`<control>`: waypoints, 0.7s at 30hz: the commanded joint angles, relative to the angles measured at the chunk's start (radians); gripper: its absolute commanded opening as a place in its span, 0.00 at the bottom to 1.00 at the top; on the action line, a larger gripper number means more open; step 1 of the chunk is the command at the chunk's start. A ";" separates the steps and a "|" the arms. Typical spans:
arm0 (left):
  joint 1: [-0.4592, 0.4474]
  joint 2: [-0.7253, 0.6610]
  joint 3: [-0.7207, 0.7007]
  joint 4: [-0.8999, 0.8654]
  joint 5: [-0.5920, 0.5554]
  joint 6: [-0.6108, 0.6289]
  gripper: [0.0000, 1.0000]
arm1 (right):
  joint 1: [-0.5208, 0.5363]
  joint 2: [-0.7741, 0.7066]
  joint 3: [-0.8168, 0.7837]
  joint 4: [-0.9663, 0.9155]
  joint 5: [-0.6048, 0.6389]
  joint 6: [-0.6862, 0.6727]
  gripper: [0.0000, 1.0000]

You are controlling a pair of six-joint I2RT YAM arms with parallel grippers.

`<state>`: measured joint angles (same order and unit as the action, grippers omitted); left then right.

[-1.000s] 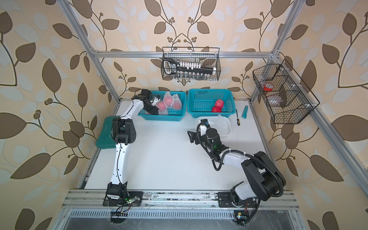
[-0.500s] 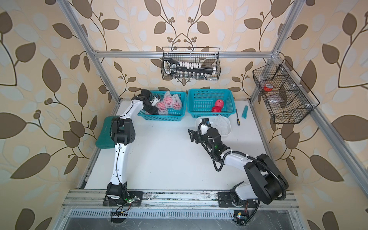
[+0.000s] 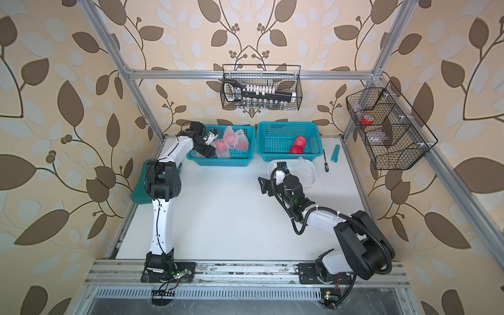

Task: Remove foam nets from apples
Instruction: Pick up the apple from the basket.

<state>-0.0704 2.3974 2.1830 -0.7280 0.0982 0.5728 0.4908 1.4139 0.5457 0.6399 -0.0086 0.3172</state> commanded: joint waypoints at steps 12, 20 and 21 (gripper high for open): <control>-0.023 -0.261 -0.070 0.011 0.127 -0.100 0.54 | 0.003 -0.018 -0.004 0.023 0.011 0.020 0.93; -0.096 -0.494 -0.313 0.191 0.212 -0.164 0.57 | 0.003 -0.033 -0.015 0.030 0.022 0.022 0.93; -0.103 -0.510 -0.321 0.194 0.230 -0.186 0.57 | 0.003 -0.035 -0.015 0.030 0.023 0.022 0.93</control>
<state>-0.1570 1.9682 1.8793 -0.6117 0.2440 0.4442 0.4908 1.4033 0.5438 0.6407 -0.0036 0.3294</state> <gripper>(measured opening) 0.703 0.928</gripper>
